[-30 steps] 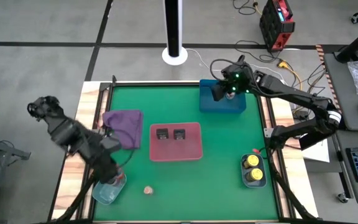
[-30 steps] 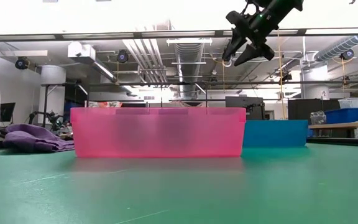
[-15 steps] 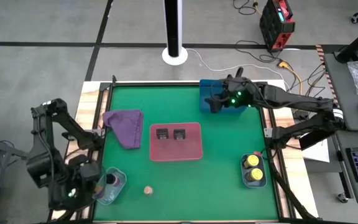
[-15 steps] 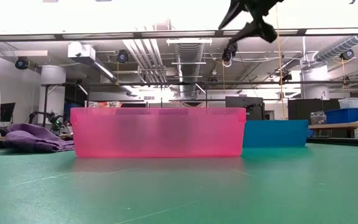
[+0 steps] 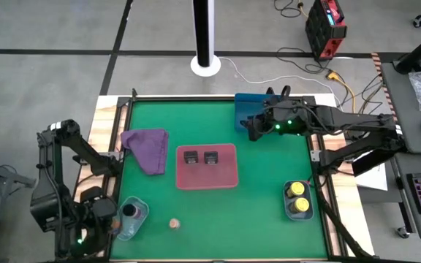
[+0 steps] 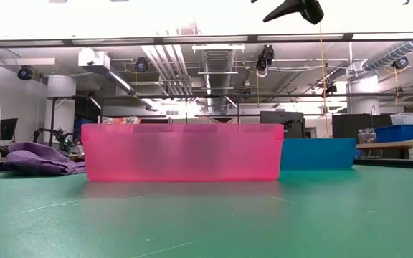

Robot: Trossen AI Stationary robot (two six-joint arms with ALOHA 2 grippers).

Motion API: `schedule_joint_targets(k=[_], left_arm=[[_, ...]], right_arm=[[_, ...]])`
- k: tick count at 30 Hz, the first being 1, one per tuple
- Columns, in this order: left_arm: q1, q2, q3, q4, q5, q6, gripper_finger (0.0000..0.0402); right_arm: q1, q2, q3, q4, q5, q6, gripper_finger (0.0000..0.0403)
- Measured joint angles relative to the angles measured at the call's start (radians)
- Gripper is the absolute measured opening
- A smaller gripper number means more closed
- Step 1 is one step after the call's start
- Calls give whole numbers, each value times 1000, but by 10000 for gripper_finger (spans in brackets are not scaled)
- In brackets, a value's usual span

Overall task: Sort spices by type
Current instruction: Put the black seasoning bottle into the light blue bin

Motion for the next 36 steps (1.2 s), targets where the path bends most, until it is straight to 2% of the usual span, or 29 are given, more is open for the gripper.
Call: schedule_joint_targets(k=[11,23,36], left_arm=[[1,1,-103,38,1,-11,186],[11,-1,-289,226,36,-23,186],[24,-11,-433,331,72,-33,186]], right_arm=[[12,2,1,-4,11,-1,210],[11,2,1,-2,11,-15,210],[12,2,1,-2,11,-17,210]])
